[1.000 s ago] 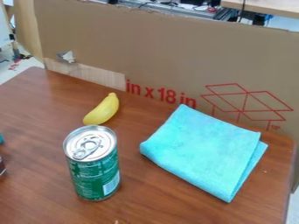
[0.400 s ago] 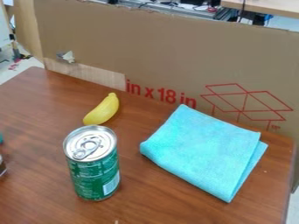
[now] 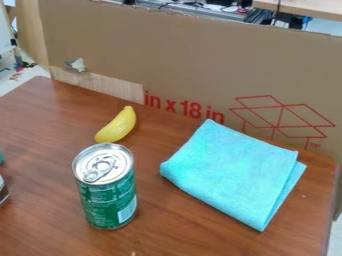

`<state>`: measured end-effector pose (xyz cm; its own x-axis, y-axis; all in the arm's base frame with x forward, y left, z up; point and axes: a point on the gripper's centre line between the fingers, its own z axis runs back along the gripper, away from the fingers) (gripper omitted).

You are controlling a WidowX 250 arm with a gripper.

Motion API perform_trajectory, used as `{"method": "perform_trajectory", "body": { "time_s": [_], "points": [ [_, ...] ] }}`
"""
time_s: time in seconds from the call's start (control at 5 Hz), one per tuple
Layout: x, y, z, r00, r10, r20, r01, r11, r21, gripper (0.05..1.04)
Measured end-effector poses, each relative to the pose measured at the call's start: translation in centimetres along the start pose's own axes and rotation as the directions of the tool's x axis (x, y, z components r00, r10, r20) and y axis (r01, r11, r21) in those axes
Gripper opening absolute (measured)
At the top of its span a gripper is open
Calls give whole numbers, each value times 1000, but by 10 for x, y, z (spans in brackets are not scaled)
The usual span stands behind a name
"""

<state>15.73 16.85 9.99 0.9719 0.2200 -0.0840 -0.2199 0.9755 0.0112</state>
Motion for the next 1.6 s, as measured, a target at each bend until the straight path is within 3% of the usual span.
{"method": "perform_trajectory", "body": {
  "time_s": [0.4, 0.8, 1.2, 1.4, 1.6],
  "points": [
    [-8, 2, -9, 998, 1, -63, -3, 999, -41, 842],
    [-1, -23, 36, 999, -48, 12, 48, 998, -41, 842],
    [38, -82, 96, 985, -137, 108, 139, 990, -6, 842],
    [54, -117, 115, 967, -200, 157, 205, 979, -16, 842],
    [64, -155, 120, 957, -234, 173, 248, 967, -63, 842]
  ]
}}
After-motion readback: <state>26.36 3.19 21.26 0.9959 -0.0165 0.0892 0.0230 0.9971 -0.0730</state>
